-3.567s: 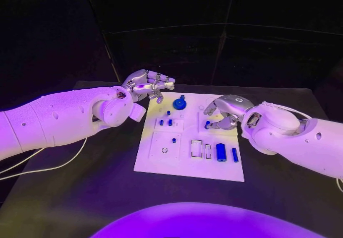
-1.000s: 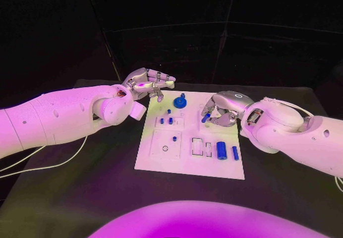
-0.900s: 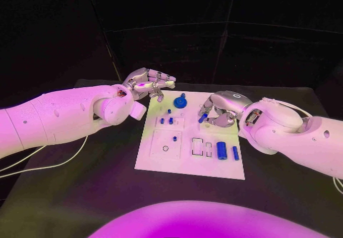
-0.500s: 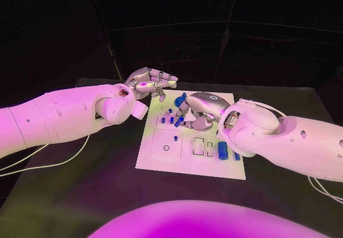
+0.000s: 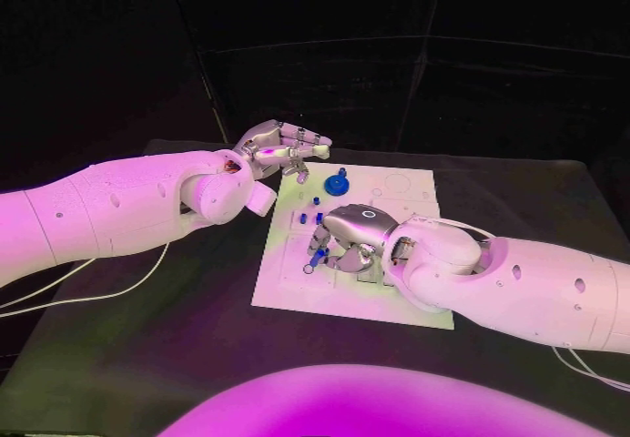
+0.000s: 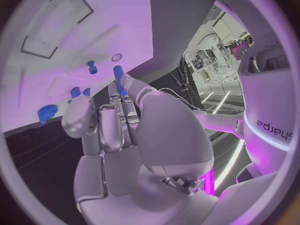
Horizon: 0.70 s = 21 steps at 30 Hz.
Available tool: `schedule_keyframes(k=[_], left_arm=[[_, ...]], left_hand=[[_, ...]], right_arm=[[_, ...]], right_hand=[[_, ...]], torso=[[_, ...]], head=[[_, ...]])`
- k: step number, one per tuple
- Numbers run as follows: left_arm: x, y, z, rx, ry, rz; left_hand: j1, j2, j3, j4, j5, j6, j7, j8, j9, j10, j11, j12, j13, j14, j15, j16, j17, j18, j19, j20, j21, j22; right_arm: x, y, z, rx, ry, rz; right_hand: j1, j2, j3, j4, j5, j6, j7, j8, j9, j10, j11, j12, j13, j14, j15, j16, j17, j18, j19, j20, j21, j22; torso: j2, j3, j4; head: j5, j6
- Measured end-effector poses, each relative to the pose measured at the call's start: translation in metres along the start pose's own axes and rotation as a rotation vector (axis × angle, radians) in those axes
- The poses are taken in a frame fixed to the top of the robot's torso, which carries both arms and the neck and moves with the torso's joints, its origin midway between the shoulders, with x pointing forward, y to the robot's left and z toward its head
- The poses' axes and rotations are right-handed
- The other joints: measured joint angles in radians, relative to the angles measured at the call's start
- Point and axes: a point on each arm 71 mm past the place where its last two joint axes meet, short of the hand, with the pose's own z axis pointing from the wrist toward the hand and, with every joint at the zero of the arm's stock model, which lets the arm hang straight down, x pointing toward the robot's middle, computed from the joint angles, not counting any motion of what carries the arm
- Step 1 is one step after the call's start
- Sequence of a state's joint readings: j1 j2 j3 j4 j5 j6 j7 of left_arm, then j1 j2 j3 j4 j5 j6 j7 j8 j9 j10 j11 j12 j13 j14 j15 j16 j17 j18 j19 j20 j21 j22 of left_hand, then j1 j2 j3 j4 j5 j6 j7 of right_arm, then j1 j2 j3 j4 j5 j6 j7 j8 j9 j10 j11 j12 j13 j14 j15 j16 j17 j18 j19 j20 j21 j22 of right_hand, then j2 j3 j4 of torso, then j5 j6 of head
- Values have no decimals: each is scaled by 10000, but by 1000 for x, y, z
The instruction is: Assemble the parts on the task board
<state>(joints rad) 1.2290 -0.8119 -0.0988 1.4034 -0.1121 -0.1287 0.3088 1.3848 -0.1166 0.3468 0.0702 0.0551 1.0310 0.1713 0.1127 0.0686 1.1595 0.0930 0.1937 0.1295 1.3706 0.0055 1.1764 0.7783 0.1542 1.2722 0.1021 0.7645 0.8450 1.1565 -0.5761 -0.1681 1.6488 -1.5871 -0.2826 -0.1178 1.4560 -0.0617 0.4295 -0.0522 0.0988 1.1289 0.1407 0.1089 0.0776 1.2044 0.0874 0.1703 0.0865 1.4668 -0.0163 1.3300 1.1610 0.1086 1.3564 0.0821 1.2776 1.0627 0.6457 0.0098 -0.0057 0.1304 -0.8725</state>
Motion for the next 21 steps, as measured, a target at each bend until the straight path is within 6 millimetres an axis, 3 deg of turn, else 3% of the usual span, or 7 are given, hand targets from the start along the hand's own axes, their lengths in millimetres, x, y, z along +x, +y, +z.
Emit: schedule_keyframes(k=[21], left_arm=[[0, 0, 1, 5, -7, 6]], left_hand=[[0, 0, 0, 0, 0, 0, 0, 0, 0, 0, 0, 0, -2, 0, 0, 0, 0, -1, 0, 0, 0, 2]], right_arm=[[17, 4, 12, -174, 366, -540]], right_hand=[[-133, -52, -3, -1, -3, -12, -9, -27, 5, 0, -1, -20, 9, 0, 0, 0, -14, 0, 0, 0, 0, -26]], torso=[[-7, 3, -9]], head=[[86, -3]])
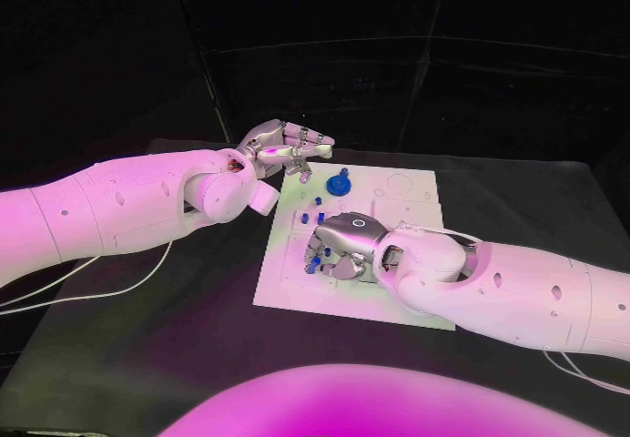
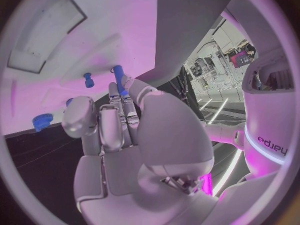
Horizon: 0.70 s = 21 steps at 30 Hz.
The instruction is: Assemble the parts on the task board
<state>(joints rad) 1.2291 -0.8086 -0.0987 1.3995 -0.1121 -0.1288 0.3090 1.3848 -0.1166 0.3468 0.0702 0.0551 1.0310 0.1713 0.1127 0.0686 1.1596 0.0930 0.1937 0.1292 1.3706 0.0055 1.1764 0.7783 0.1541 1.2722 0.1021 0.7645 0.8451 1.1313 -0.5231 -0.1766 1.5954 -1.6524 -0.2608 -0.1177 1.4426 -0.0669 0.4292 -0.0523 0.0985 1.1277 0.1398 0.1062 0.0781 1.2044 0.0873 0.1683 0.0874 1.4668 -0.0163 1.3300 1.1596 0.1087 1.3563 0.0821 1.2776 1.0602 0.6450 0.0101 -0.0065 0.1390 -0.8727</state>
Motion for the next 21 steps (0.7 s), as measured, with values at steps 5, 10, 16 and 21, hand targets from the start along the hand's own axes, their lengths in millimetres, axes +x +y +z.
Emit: schedule_keyframes(k=[5, 10, 16, 21], left_arm=[[0, 0, 0, 0, 0, 0], [0, 0, 0, 0, 2, -1], [0, 0, 0, 1, 9, -3], [0, 0, 0, 0, 7, -3]], left_hand=[[0, 0, 0, 0, 0, 0, 0, 0, 0, 0, 0, 0, 0, 0, 0, 0, 0, 1, 0, 0, 0, 0], [0, 0, 0, 0, 0, 0, 0, 0, 0, 0, 0, 0, 0, 0, 0, 0, 0, 1, 0, 0, 0, 1], [0, 0, 0, 0, 0, 0, 0, 0, 0, 0, 0, 0, -1, 0, 0, 0, 0, 1, 0, 0, 0, 1], [0, 0, 0, 0, 0, 0, 0, 0, 0, 0, 0, 0, -1, 0, 0, 0, 0, 0, 0, 0, 0, 2]], right_arm=[[0, 1, 2, -41, -24, -76], [0, 1, 3, -39, -56, -147], [3, -2, 4, 33, -26, -207], [4, -1, 6, 37, -8, -222]], right_hand=[[-35, -12, -1, 0, -1, -2, -1, -21, -1, 70, -70, -31, -7, 0, 0, 0, 0, 0, 0, 0, 0, 0], [-34, -11, -1, 1, -1, -5, 0, -29, -2, 71, -71, -32, 1, 0, 0, 0, 0, 1, 0, 0, 0, 0], [-33, -10, 58, 6, 65, -30, 2, -29, -3, 71, -71, -40, 30, 0, 0, 0, -12, 0, 0, 0, 0, 1], [-31, -9, 58, 6, 65, -30, 2, -29, -6, 71, -71, -40, 36, 0, 0, 0, -11, 1, 0, 0, 0, 1]], torso=[[3, 0, 0], [4, 0, 0], [4, -1, 1], [4, -1, 2]], head=[[15, 0], [24, 0], [25, 0], [30, 0]])
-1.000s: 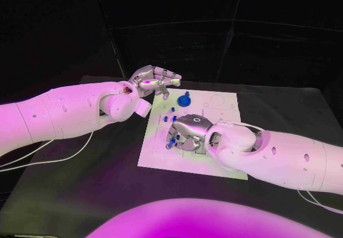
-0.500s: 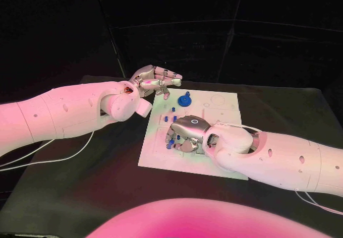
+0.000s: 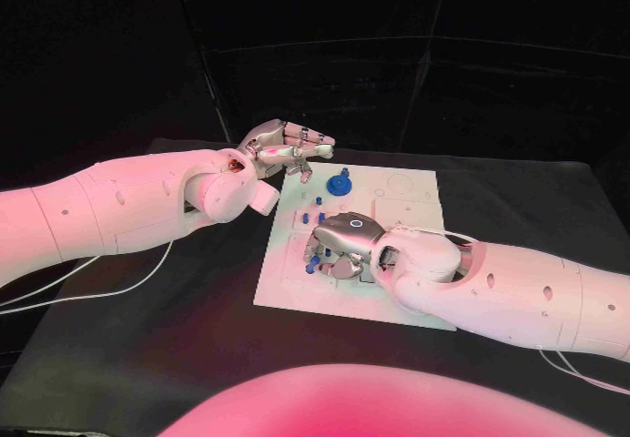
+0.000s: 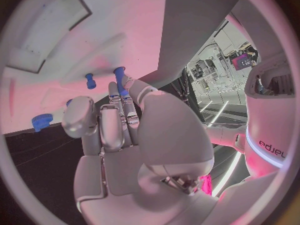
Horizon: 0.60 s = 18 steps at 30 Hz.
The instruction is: Assemble the parts on the task board
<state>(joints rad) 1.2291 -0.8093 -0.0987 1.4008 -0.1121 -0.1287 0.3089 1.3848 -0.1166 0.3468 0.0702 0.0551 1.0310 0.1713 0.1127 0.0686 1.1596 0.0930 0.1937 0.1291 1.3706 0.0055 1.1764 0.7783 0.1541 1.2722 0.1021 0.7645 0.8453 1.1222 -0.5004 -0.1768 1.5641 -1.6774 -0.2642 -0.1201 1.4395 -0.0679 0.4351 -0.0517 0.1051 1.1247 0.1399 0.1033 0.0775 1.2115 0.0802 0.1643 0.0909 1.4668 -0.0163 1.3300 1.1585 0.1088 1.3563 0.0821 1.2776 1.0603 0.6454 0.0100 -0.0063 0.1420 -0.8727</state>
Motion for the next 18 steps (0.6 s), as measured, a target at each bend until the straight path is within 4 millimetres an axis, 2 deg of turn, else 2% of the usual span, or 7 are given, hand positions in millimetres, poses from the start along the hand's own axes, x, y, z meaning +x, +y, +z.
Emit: schedule_keyframes(k=[13, 16, 18], left_arm=[[0, 0, 0, 5, 8, 0], [0, 0, 0, 8, 9, 1], [0, -1, 0, 10, 9, 2]], left_hand=[[0, 0, 0, 0, 0, 0, 0, 0, 0, 0, 0, 0, 8, 0, 0, 0, 0, 1, 0, 0, 0, 1], [0, 0, 0, 0, 0, 0, 0, 0, 0, 0, 0, 0, 8, 0, 0, 0, 0, 1, 0, 0, 0, 1], [0, 0, 0, 0, 0, 0, 0, 0, 0, 0, 0, 0, 8, 0, 0, 0, 0, 0, 0, 0, 0, 1]], right_arm=[[1, 1, 2, -14, 104, -37], [2, 1, 4, -10, 194, -67], [2, 0, 4, 12, 281, -90]], right_hand=[[-4, -1, -4, 3, 13, -17, 13, -27, -5, 37, 36, -78, -15, 0, 0, 0, -49, 0, -3, 4, 0, -66], [-372, -39, -120, 119, 215, -325, 160, -235, -67, -12, -70, -335, -49, -4, 48, 0, -32, -1, -105, 105, -57, -167], [-674, -193, -212, 239, 287, -691, 261, -389, -125, -524, 74, -610, -168, 0, 183, 0, -57, 0, -201, 201, -166, -300]], torso=[[0, -6, 0], [0, -7, 0], [-1, -8, 0]], head=[[43, 0], [44, 0], [44, 0]])
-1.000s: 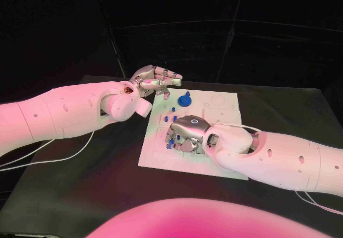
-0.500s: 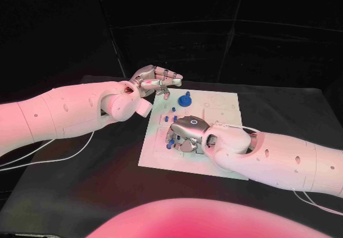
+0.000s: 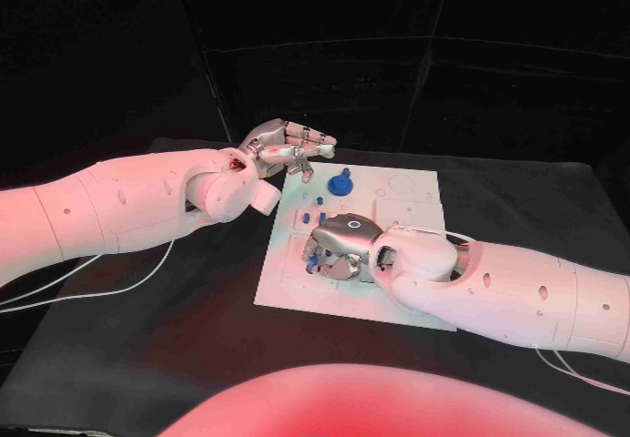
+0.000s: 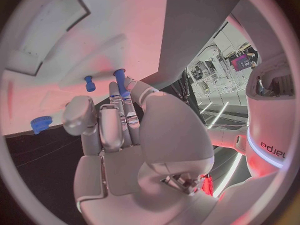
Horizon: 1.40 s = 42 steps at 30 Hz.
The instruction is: Assemble the parts on the task board
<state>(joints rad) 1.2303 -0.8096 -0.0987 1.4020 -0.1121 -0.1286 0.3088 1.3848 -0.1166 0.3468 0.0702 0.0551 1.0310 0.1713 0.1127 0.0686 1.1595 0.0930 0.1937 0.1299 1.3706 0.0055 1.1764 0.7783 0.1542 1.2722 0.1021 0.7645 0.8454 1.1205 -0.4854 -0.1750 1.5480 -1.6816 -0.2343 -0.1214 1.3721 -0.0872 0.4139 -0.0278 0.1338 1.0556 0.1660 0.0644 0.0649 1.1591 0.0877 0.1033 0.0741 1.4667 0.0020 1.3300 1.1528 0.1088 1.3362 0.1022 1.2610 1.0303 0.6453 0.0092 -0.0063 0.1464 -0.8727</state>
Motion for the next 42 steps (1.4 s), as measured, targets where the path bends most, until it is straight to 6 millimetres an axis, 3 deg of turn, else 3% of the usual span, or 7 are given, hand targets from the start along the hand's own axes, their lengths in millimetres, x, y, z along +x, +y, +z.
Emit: schedule_keyframes(k=[5, 24, 34, 36, 39, 41, 42], left_arm=[[0, 0, 0, 2, 0, 1], [0, 0, 0, 0, -6, 5], [-4, 0, 0, -20, -97, 34], [-5, 1, 0, -27, -121, 43], [-6, 2, 0, -47, -155, 60], [-7, 3, 0, -75, -181, 75], [-8, 4, 0, -98, -197, 83]], left_hand=[[0, 0, 0, 0, 0, 0, 0, 0, 0, 0, 0, 0, -1, 0, 0, 0, 0, -1, 0, 0, 0, 0], [0, 0, 0, 0, 0, 0, 0, 0, 0, 0, 0, 43, 7, 0, 0, 0, 0, 0, 0, 0, 0, 1], [0, 0, 0, 0, 0, 0, 0, 0, 0, 0, 0, 43, 6, 0, 0, 0, 0, 0, 0, 0, 0, 1], [0, 0, 0, 0, 0, 0, 0, 0, 0, 0, 0, 43, 6, 0, 0, 0, 0, 0, 0, 0, 0, 1], [0, 0, 0, 0, 0, 0, 0, 0, 0, 0, 0, 43, 6, 0, 0, 0, 0, 0, 0, 0, 0, -5], [41, 41, 0, 0, 0, 0, 0, 0, 0, 0, 0, 43, 6, 0, 0, 0, 0, 0, 0, 0, 0, -5], [41, 41, 0, 0, 0, 0, 0, 0, 0, 0, 0, 43, 6, 0, 0, 0, 0, -1, 0, 0, 0, -4]], right_arm=[[3, -2, 0, 74, 153, -13], [-3, -2, -9, -80, -837, 292], [-17, -23, -54, 198, -2141, 1127], [-24, -30, -63, 357, -2414, 1420], [-37, -46, -81, 831, -2788, 2082], [-42, -59, -95, 1300, -2987, 2564], [-44, -68, -105, 1621, -3091, 2893]], right_hand=[[-252, -259, -101, 100, 4, -614, 56, -16, -10, -632, 213, -241, -90, 0, 72, -120, -235, 0, -105, 105, -82, -153], [-299, -415, -775, 43, 91, -1220, -27, -16, 7, -1679, 266, -310, -88, 1, 143, -384, -685, -1, -213, 213, -328, -534], [-299, -415, -1177, 91, 201, -1288, 48, -10, 37, -1668, 264, 130, -50, 1, 142, -586, -955, 0, -267, 238, -547, -821], [-299, -415, -1260, 117, 216, -1198, 137, 57, 61, -1532, 292, 250, -42, -37, 180, -790, -1222, 7, -509, 246, -827, -1215], [-424, -290, -1367, 225, 360, -876, 189, 199, 110, -981, 258, 601, 56, -37, 180, -811, -1206, 159, -555, 263, -918, -1314], [-503, -211, -1448, 306, 548, -646, 80, 314, 145, -244, 103, 1071, 252, -17, 146, -542, -804, 159, -424, 165, -754, -1050], [-524, -190, -1485, 343, 669, -493, -36, 399, 171, 186, -19, 1376, 406, -11, 31, -354, -533, 158, -259, 97, -569, -779]], torso=[[-5, 1, 0], [-17, 6, -15], [-89, 6, -60], [-123, 7, -72], [-167, 6, -84], [-207, 6, -106], [-224, 7, -121]], head=[[9, 0], [-74, 0], [-151, 22], [-189, 53], [-249, 80], [-329, 106], [-363, 120]])
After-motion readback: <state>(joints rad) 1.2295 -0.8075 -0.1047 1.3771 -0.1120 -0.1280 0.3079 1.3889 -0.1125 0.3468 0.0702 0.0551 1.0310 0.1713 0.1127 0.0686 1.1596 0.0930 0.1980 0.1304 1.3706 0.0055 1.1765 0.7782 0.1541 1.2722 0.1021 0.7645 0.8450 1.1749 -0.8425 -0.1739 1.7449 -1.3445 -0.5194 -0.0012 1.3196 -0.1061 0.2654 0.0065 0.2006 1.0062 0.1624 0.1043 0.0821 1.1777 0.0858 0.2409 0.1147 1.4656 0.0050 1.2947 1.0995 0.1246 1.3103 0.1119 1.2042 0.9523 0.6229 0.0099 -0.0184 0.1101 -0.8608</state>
